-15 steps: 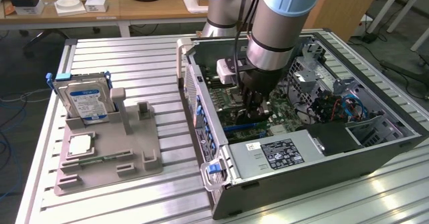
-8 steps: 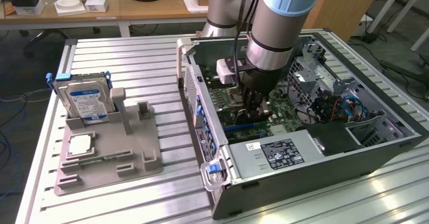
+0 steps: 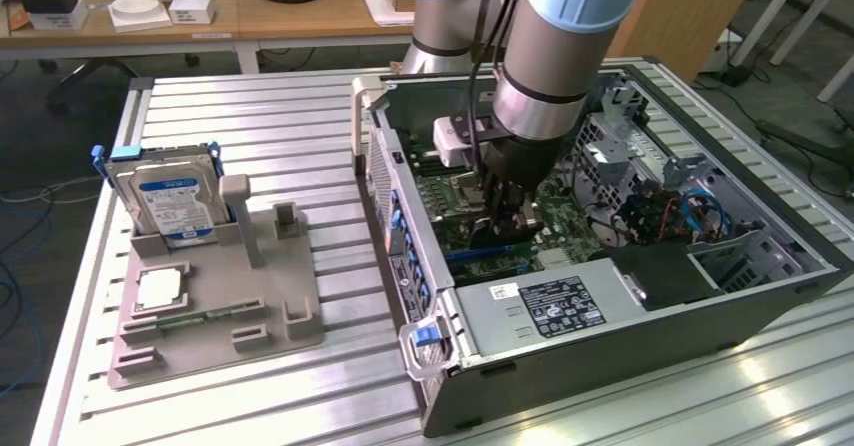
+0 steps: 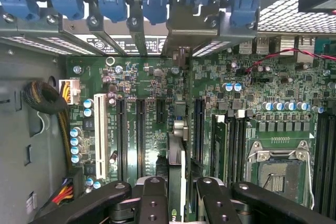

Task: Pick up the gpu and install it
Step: 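Insert the gpu into the slot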

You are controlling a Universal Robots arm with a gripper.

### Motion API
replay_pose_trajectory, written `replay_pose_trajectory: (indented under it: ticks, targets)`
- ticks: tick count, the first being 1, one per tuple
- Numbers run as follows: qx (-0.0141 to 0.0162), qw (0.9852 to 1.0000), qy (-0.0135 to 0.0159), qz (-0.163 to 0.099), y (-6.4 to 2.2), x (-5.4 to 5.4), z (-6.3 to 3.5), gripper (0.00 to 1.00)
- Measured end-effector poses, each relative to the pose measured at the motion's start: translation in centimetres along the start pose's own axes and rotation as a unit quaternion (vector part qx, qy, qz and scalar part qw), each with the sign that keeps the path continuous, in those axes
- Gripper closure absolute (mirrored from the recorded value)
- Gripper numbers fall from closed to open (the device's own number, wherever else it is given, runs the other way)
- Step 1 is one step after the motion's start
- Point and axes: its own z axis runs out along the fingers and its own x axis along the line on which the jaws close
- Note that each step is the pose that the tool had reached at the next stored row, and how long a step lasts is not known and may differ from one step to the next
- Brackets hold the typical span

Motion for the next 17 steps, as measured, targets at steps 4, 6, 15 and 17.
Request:
replay_pose_trajectory:
  ticks: [4,6,15,17]
  targets:
    - [-0.001,1.0,0.0002,0.001,-0.04,0.0,0.03,0.74]
    - [-0.001,1.0,0.0009,0.002,-0.04,0.0,0.08,0.74]
    - [-0.0007,1.0,0.0071,0.005,-0.03,-0.02,0.13,0.74]
    - [-0.0008,1.0,0.0082,0.005,-0.03,-0.02,0.13,0.74]
